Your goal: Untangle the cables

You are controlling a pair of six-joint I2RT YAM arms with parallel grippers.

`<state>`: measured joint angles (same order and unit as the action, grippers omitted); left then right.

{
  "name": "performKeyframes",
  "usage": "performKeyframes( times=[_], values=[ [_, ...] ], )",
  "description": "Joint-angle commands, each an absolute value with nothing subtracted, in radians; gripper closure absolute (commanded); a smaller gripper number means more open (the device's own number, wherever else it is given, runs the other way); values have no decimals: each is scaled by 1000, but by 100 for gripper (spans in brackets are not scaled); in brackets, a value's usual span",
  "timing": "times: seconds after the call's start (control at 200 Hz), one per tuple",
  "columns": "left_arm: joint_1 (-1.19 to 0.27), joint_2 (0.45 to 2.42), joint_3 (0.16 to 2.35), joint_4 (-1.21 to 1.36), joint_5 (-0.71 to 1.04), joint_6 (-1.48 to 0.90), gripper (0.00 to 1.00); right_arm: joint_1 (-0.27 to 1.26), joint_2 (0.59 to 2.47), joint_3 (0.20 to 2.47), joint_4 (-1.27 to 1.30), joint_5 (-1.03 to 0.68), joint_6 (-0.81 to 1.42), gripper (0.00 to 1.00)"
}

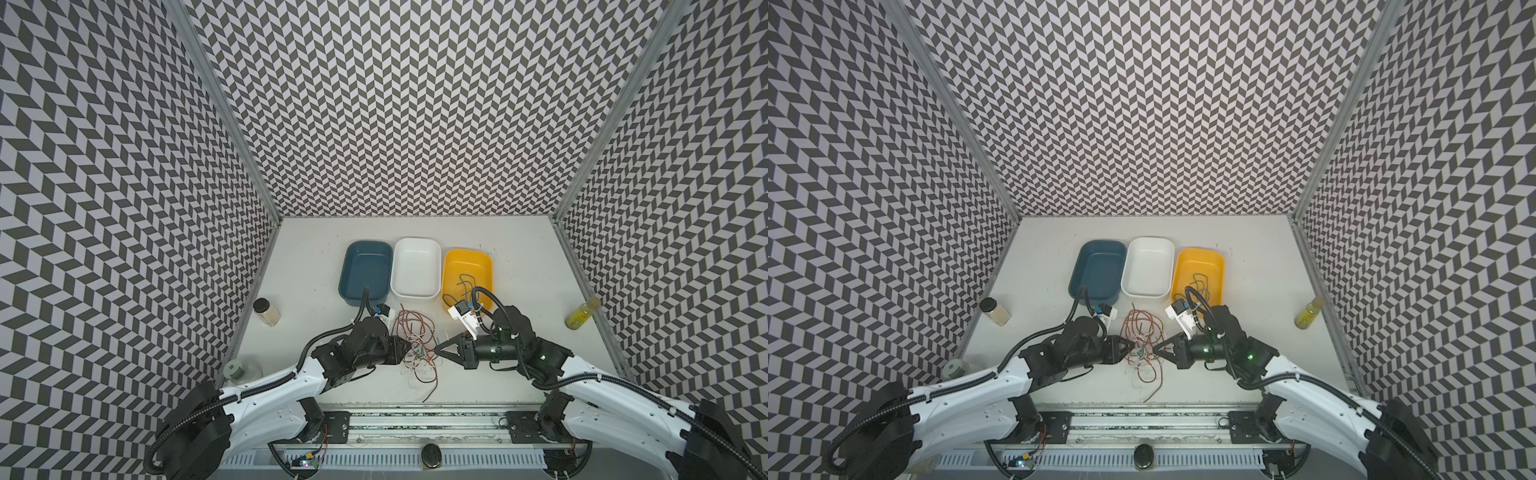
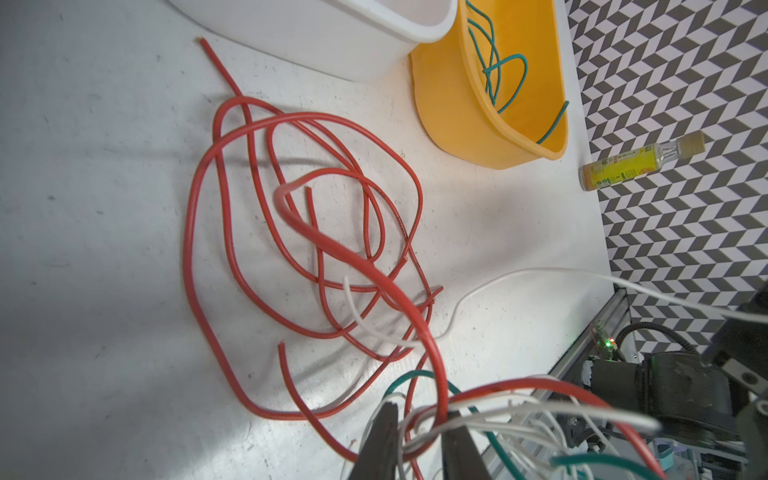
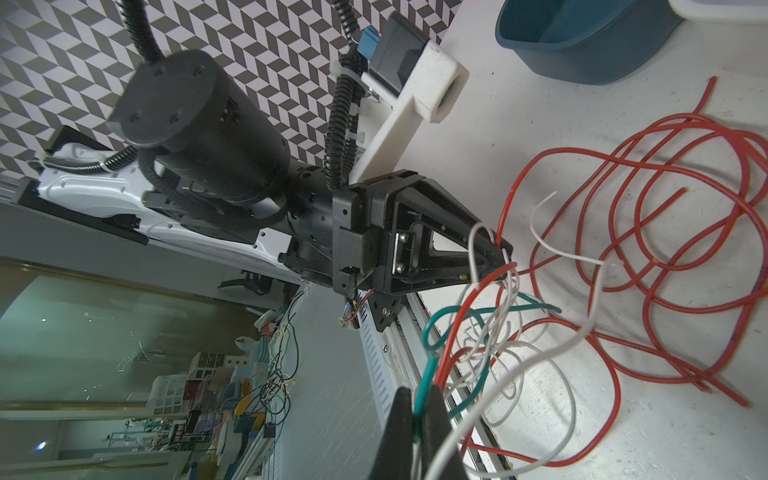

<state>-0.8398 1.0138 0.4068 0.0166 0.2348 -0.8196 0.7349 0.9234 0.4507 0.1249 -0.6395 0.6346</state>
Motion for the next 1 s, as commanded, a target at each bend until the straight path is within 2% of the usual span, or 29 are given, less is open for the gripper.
performKeyframes(
  times=[0.0,0.05,0.125,0.29,0.361,0.476,0.576,0.721,0.997],
  values=[
    [-846,1012,423,44,211,-825,92,729,929,447,145,-637,603,99],
    [-847,1009,426,39,206,-824,100,726,933,448,129,-622,596,96],
    [-847,998,439,10,189,-822,100,715,929,450,97,-599,586,87],
    [-846,942,475,-95,130,-835,100,693,890,465,-41,-510,544,48],
    [-844,923,496,-147,108,-859,100,693,861,459,-72,-479,533,40],
    [-844,910,523,-181,105,-907,100,693,834,422,-32,-485,541,36],
    [-846,905,546,-167,113,-941,100,695,850,365,60,-557,554,36],
    [-849,901,591,-139,142,-961,100,731,898,362,142,-577,572,39],
    [-909,981,686,-246,48,-925,100,865,911,473,134,-385,617,44]
  ],
)
